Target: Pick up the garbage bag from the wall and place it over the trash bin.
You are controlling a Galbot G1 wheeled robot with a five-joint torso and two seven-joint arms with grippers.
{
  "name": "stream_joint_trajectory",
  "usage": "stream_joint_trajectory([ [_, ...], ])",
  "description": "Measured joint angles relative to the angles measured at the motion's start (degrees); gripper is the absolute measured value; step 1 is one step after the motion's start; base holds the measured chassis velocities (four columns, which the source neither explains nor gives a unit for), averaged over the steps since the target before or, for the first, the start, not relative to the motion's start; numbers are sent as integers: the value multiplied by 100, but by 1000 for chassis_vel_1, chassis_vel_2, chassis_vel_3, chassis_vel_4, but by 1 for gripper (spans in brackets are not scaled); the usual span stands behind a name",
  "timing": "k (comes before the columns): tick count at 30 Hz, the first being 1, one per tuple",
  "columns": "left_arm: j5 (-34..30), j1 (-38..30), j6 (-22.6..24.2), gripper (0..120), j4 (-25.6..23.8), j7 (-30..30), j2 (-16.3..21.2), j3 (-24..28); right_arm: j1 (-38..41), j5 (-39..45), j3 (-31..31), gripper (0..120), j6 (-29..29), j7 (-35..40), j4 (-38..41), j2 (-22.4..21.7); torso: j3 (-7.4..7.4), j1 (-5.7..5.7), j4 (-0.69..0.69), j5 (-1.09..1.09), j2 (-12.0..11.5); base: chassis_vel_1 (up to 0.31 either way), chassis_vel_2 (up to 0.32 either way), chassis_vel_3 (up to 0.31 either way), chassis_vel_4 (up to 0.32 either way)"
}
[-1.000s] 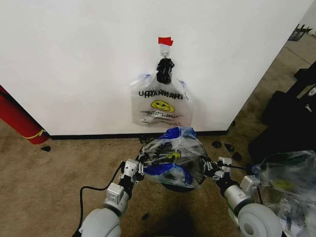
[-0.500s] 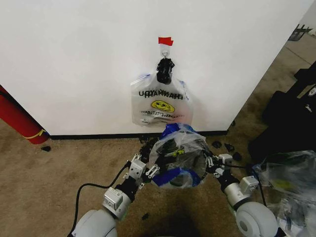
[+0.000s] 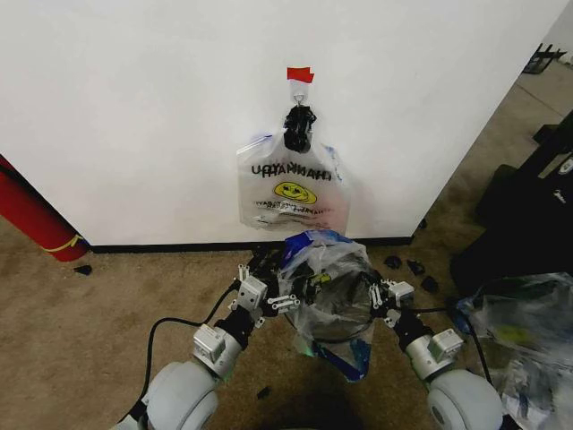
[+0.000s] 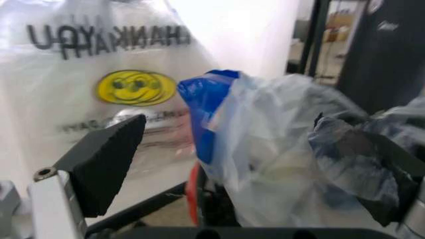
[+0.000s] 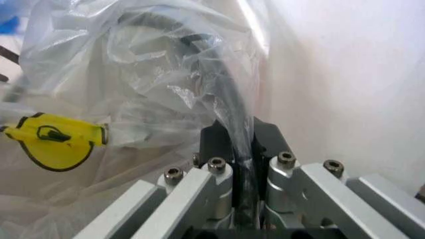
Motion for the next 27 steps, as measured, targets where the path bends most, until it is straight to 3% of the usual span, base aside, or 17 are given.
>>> stream_joint_trajectory([
  [4, -396, -5, -80, 100, -78, 294, 42, -67, 86, 283, 4, 1, -91, 148, -94, -11, 0, 0, 0, 0, 0, 0, 0, 0, 0],
  [10, -497, 20, -438, 100, 97, 731, 127, -271, 93, 946, -40, 1, -500, 463, -78, -19, 0, 0, -1, 0, 0, 0, 0, 0, 0],
  [14, -350, 35, -506, 100, 411, 732, 215, -495, 131, 1492, -30, 1, -845, 731, -31, -56, 0, 0, 0, -1, 0, 0, 0, 0, 0],
  [24, 188, -36, -225, 100, 960, 301, 396, -834, 208, 1878, 5, 1, -1063, 944, -17, -105, 0, 0, -1, -2, 0, 0, 0, 0, 0],
  [27, 425, 17, -253, 100, 1101, 872, 505, -1084, 265, 1883, -3, 1, -1087, 950, -13, -100, 0, 0, 0, 1, 0, 0, 0, 0, 0],
])
